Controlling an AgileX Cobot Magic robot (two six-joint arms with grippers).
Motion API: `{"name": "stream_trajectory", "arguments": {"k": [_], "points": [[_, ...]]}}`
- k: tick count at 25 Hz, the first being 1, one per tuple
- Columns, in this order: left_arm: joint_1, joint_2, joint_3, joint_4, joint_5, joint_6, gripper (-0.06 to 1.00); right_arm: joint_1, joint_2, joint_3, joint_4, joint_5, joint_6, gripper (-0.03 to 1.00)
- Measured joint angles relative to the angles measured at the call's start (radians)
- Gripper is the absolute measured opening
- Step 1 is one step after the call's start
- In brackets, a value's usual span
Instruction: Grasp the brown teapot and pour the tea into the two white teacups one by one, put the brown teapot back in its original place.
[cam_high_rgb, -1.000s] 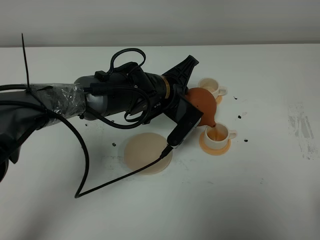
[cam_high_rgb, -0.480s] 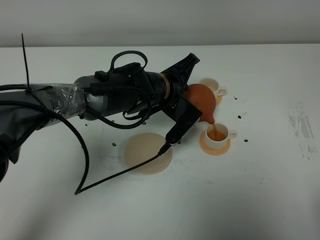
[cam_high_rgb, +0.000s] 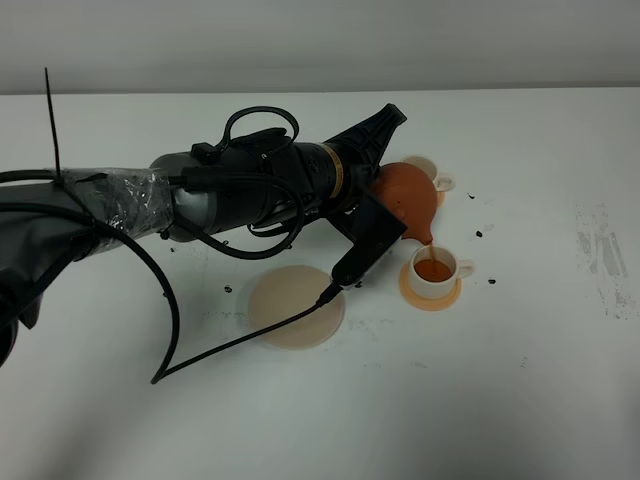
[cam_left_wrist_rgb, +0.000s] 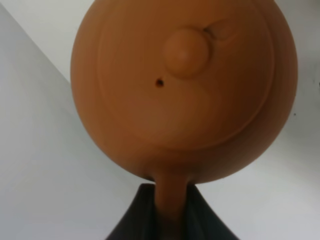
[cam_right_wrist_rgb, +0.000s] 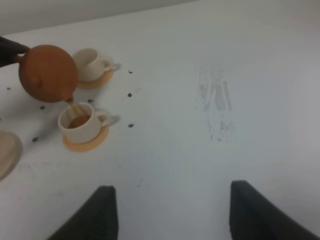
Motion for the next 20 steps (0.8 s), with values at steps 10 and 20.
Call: {"name": "stream_trajectory", "arguments": {"k": [10, 20], "points": [[-0.007, 0.0, 0.0, 0.063, -0.015, -0.001, 0.12, 0.0, 0.0, 0.0, 0.0, 0.0, 0.0, 0.51], [-0.013, 0.0, 0.0, 0.067, -0.032, -0.001, 0.12, 0.0, 0.0, 0.0, 0.0, 0.0, 0.0, 0.51]]}}
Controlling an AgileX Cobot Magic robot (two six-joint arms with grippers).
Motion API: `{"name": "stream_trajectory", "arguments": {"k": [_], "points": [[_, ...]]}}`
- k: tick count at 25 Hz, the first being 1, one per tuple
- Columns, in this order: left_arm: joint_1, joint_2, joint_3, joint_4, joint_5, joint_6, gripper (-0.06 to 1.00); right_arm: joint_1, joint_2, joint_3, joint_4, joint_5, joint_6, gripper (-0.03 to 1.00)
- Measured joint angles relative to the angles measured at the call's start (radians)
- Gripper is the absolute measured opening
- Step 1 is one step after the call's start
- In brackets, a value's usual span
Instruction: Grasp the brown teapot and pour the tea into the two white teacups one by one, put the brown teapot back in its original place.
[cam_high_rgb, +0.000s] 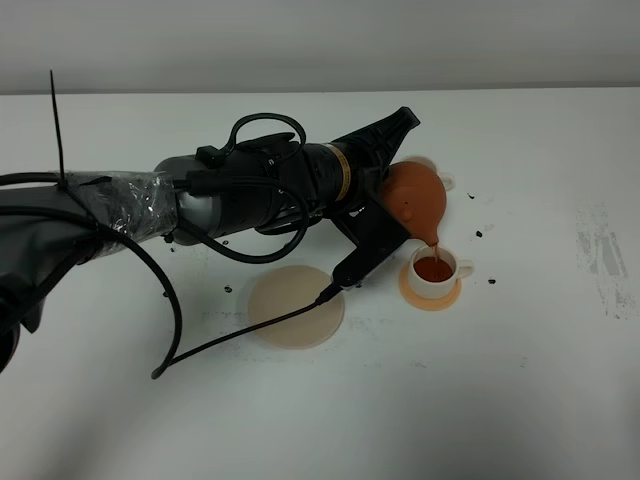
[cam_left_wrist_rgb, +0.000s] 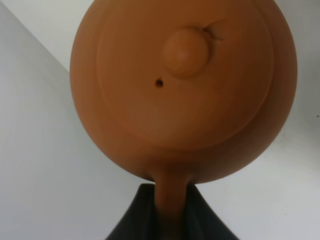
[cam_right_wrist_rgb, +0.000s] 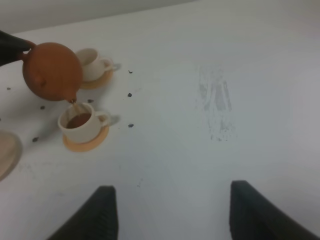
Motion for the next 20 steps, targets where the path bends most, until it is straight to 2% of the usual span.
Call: {"name": "stream_trajectory", "arguments": {"k": [8, 20], "points": [[-0.006, 0.0, 0.0, 0.042, -0.007, 0.0, 0.12, 0.0, 0.0, 0.0, 0.0, 0.0, 0.0, 0.51], [-0.007, 0.0, 0.0, 0.052, -0.013, 0.0, 0.12, 0.0, 0.0, 0.0, 0.0, 0.0, 0.0, 0.51]]}}
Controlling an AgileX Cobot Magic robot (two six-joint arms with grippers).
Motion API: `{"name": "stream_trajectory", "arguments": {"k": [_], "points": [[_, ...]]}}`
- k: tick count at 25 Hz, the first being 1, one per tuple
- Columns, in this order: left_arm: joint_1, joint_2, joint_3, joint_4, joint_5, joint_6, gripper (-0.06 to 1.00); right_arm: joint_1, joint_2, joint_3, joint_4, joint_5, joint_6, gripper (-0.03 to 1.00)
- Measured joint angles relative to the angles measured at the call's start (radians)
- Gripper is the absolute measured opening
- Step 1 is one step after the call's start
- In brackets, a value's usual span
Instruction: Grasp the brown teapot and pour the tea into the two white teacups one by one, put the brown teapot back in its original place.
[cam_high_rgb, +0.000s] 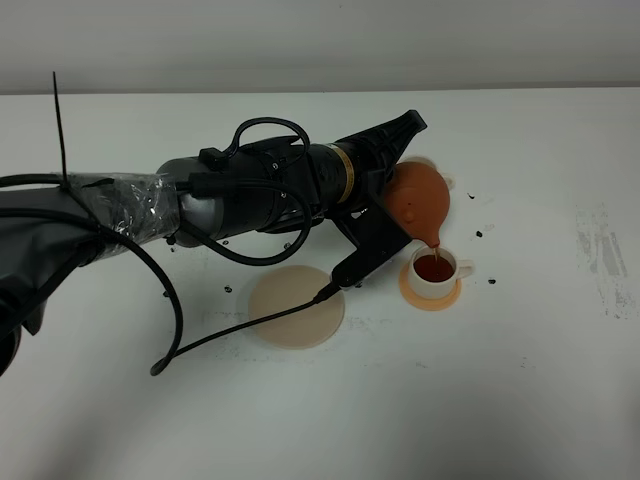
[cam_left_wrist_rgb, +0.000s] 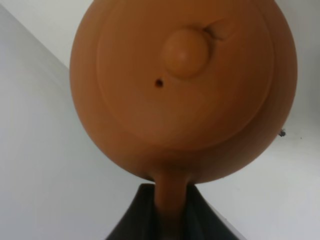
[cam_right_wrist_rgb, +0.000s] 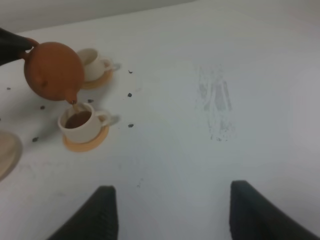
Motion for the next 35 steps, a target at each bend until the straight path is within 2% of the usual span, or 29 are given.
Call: {"name": "stream_trajectory", "arguments": {"k": [28, 35], "points": [[0.0, 0.0, 0.0, 0.021, -0.006, 0.0, 0.12, 0.0, 0.0, 0.0, 0.0, 0.0, 0.0, 0.51], [0.0, 0.0, 0.0, -0.067, 0.001, 0.0, 0.12, 0.0, 0.0, 0.0, 0.0, 0.0, 0.0, 0.51]]}}
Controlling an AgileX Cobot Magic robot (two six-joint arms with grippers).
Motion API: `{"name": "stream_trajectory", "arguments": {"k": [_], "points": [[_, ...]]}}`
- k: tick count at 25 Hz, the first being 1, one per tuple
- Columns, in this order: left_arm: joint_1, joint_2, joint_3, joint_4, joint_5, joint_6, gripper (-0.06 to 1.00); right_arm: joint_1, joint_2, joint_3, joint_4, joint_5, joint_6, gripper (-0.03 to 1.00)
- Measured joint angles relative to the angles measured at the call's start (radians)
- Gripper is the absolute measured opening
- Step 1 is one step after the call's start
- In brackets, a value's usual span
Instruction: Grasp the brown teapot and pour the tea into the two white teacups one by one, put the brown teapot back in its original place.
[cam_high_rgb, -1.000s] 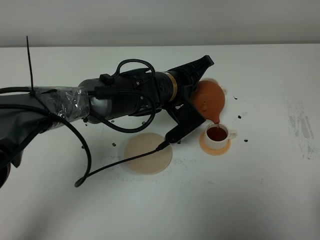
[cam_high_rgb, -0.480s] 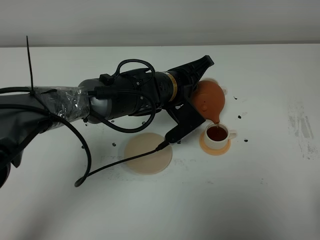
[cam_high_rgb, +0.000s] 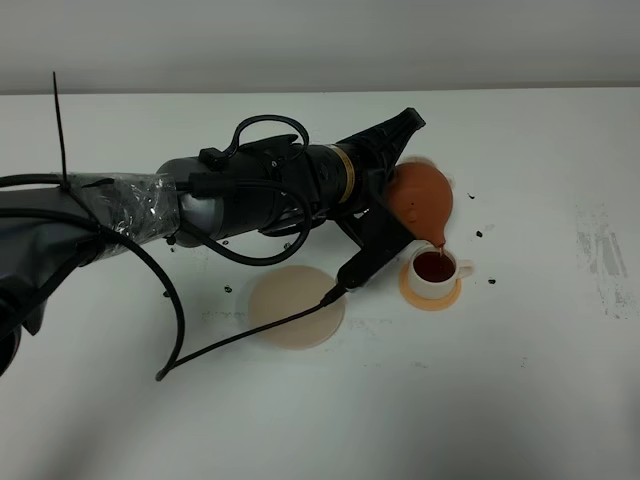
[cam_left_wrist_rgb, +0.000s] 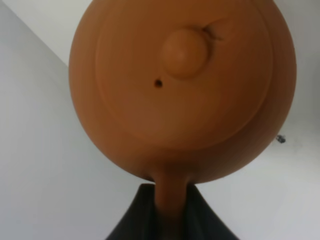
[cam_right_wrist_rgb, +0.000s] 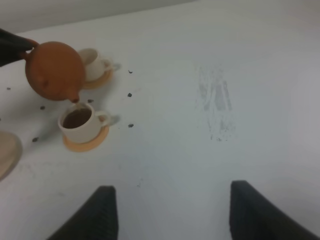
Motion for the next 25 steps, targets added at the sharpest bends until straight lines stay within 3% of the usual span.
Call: {"name": "stream_trajectory", "arguments": {"k": [17, 25], "points": [[0.001, -0.026, 0.0, -0.184, 0.097, 0.0, 0.12, 0.0, 0.0, 0.0, 0.0, 0.0, 0.0, 0.51], [0.03, -0.075, -0.001, -0.467, 0.259, -0.069, 0.12, 0.0, 0.0, 0.0, 0.0, 0.0, 0.0, 0.51]]}}
